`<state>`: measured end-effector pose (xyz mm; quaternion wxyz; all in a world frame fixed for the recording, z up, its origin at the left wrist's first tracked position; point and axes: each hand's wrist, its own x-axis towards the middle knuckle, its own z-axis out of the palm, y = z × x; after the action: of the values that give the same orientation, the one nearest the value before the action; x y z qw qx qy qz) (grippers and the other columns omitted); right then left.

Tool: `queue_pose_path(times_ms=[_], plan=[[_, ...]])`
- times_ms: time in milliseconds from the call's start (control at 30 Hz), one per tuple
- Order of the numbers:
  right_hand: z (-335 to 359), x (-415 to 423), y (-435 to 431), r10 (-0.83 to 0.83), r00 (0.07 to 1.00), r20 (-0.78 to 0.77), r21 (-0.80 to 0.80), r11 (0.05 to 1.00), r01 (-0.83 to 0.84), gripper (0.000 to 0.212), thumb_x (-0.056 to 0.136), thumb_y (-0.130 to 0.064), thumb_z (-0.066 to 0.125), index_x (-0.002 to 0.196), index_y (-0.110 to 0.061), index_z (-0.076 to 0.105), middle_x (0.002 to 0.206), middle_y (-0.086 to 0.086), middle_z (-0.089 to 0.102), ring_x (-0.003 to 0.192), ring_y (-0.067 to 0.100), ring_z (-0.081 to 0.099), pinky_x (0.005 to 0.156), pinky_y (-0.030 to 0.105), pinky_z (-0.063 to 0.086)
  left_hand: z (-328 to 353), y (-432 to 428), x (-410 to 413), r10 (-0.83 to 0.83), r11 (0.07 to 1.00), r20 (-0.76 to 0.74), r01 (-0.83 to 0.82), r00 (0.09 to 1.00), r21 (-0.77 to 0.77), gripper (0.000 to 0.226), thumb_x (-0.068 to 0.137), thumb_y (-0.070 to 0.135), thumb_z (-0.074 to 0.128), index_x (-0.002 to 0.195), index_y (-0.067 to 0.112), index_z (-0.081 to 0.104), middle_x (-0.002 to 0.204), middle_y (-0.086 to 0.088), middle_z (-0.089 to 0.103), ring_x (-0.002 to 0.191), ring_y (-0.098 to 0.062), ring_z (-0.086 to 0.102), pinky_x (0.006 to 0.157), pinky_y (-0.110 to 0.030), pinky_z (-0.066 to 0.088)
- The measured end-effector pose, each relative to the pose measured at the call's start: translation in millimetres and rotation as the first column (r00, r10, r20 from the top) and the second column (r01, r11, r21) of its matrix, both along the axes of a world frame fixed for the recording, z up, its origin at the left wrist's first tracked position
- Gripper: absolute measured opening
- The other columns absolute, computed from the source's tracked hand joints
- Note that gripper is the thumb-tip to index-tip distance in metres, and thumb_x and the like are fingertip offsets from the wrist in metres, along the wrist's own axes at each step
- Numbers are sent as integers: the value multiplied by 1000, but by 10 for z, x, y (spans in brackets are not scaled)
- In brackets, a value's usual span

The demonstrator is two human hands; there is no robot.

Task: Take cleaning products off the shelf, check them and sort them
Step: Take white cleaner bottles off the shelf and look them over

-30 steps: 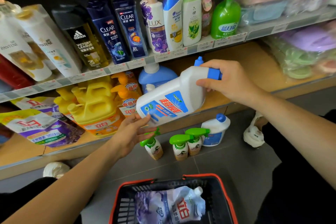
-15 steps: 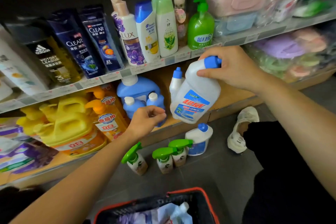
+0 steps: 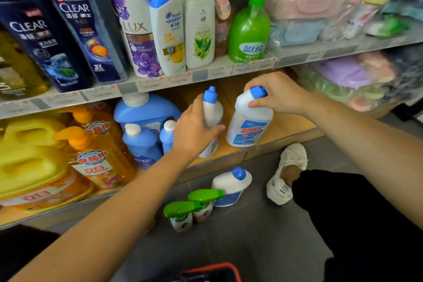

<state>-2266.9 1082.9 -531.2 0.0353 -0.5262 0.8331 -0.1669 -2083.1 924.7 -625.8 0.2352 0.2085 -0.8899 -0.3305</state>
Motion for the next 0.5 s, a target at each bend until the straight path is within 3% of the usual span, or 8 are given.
queue_pose_path(times_ms=[100, 167, 233, 300, 367, 433, 500], plan=[[-196, -114, -64, -68, 990, 122, -74, 994, 77, 39, 75, -17, 87, 111, -11, 73, 109, 2, 71, 94, 12, 60, 88, 32, 48, -148, 88, -49, 108, 977, -40, -98, 993, 190, 98, 75, 28, 88, 154, 14, 31, 143, -8, 55, 128, -31, 54, 101, -46, 48], [-297, -163, -99, -96, 966, 240, -145, 980, 134, 38, 74, -16, 87, 108, -12, 71, 104, -2, 69, 85, 4, 58, 81, 27, 47, -299, 160, -44, 150, 945, -3, -142, 989, 295, 104, 75, 26, 88, 156, 14, 25, 148, -7, 51, 134, -30, 50, 106, -48, 45], [-422, -190, -125, -129, 934, 333, -204, 957, 205, 42, 74, -17, 87, 111, -13, 67, 95, -6, 64, 74, -4, 54, 73, 21, 44, -473, 241, -21, 161, 913, 52, -169, 986, 372, 96, 77, 26, 88, 152, 15, 30, 144, -6, 55, 130, -29, 53, 103, -46, 48], [-581, -225, -113, -207, 890, 406, -222, 923, 316, 58, 72, -20, 89, 122, -12, 60, 103, 0, 61, 82, 1, 56, 75, 23, 48, -612, 298, -7, 186, 894, 92, -207, 978, 398, 80, 79, 28, 86, 143, 14, 39, 136, -7, 59, 124, -29, 58, 96, -41, 50], [-786, -251, -46, -298, 864, 407, -168, 905, 391, 75, 71, -21, 89, 135, -12, 51, 122, 10, 57, 105, 18, 58, 89, 34, 51, -705, 318, -29, 238, 888, 103, -259, 966, 380, 71, 81, 29, 84, 137, 11, 44, 133, -9, 60, 121, -28, 59, 92, -39, 50], [-991, -260, 31, -318, 836, 448, -121, 904, 409, 77, 72, -16, 89, 137, -11, 49, 128, 11, 56, 117, 26, 57, 96, 43, 51, -770, 326, -81, 308, 890, 88, -320, 947, 325, 63, 83, 26, 82, 133, 8, 47, 131, -12, 61, 119, -31, 59, 89, -39, 49], [-1158, -263, 59, -270, 810, 520, -145, 907, 395, 72, 73, -8, 86, 133, -11, 49, 124, 8, 60, 115, 27, 60, 93, 46, 54, -824, 336, -150, 360, 890, 66, -364, 931, 276, 56, 86, 21, 78, 131, 7, 48, 129, -13, 62, 118, -33, 59, 86, -36, 46]])
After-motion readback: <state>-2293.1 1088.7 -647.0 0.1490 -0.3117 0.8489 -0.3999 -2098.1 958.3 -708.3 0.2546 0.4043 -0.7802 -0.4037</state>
